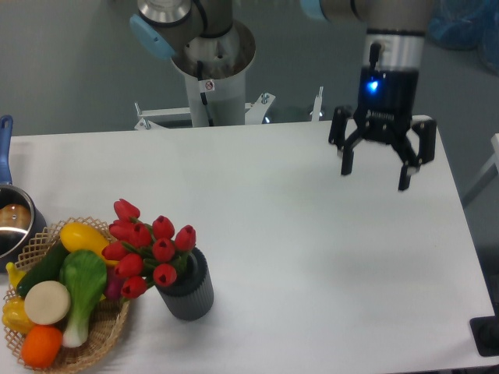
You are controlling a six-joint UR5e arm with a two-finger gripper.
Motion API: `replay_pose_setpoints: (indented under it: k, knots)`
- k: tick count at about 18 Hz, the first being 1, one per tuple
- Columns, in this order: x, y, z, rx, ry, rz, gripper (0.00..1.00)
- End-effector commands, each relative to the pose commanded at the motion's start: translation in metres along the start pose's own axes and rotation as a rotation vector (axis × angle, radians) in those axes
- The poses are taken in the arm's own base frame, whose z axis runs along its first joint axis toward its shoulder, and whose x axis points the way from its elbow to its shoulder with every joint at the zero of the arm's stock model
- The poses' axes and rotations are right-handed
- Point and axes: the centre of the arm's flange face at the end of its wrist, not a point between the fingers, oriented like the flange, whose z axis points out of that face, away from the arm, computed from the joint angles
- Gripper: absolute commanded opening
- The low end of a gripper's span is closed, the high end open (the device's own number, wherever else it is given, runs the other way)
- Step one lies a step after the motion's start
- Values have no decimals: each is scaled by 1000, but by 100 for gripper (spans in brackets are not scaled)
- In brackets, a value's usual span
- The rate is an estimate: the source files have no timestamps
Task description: Insert the flowers into the vase
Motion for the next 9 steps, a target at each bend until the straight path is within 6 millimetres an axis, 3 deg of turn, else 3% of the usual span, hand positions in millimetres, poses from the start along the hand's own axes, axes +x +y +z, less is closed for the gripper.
replay_pose_setpoints:
  k: [3, 9]
  knots:
    - [4, 16, -9, -140, 18, 115, 100]
    - [8, 31, -22, -171, 43, 147, 100]
